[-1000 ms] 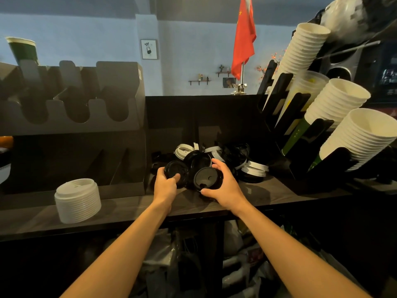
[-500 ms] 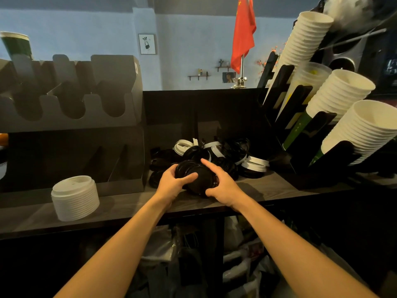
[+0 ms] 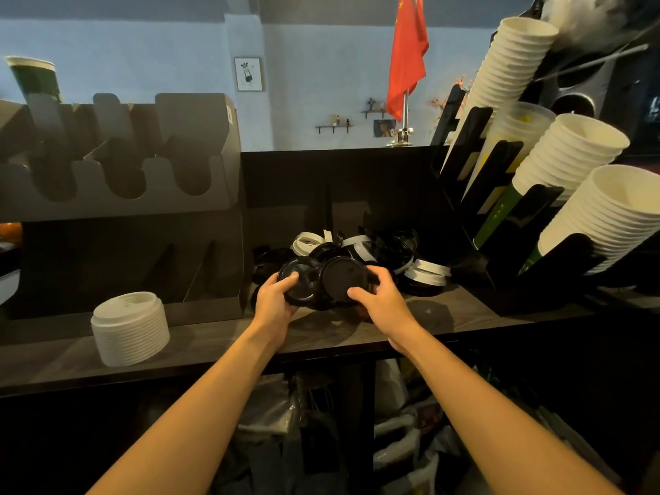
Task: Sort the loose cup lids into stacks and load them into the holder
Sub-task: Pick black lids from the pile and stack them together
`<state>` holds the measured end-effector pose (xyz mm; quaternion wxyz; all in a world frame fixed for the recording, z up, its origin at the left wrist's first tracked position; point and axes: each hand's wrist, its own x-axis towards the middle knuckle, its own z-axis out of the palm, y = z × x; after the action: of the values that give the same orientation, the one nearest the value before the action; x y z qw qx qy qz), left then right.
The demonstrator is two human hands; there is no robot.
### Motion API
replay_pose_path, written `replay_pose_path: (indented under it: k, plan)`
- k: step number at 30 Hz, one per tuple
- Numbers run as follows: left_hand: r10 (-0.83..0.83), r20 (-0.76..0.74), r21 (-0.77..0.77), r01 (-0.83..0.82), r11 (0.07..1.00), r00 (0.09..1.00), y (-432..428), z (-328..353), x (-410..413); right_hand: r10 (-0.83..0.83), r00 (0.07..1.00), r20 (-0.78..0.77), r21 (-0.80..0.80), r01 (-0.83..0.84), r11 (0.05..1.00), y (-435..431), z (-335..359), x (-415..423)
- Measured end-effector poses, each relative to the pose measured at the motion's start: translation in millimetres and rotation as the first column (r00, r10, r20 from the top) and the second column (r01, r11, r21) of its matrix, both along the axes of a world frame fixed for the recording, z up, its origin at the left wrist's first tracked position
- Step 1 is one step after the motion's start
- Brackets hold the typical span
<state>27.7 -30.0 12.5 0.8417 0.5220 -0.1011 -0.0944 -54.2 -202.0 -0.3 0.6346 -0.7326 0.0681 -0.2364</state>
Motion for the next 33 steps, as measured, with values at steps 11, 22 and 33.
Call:
replay_pose_path:
  k: [11,22,33]
  plan:
    - [0.141,0.042,0.135,-0.146,0.98,0.989,0.6,-2.6,0.6,0.027,0.989,-0.143,-0.283,-0.067,0.957,1.6,-3.9,1.7]
    - [0.098,0.106,0.2,-0.118,0.973,0.99,-1.0,-0.4,-4.0,-0.419,0.901,0.112,-0.599,0.398,0.695,-2.2,-2.0,4.7]
    - [0.083,0.196,0.25,-0.131,0.959,0.977,-4.2,-5.1,-0.2,-0.419,0.9,0.117,-0.908,0.268,0.321,-18.1,-2.6,18.2]
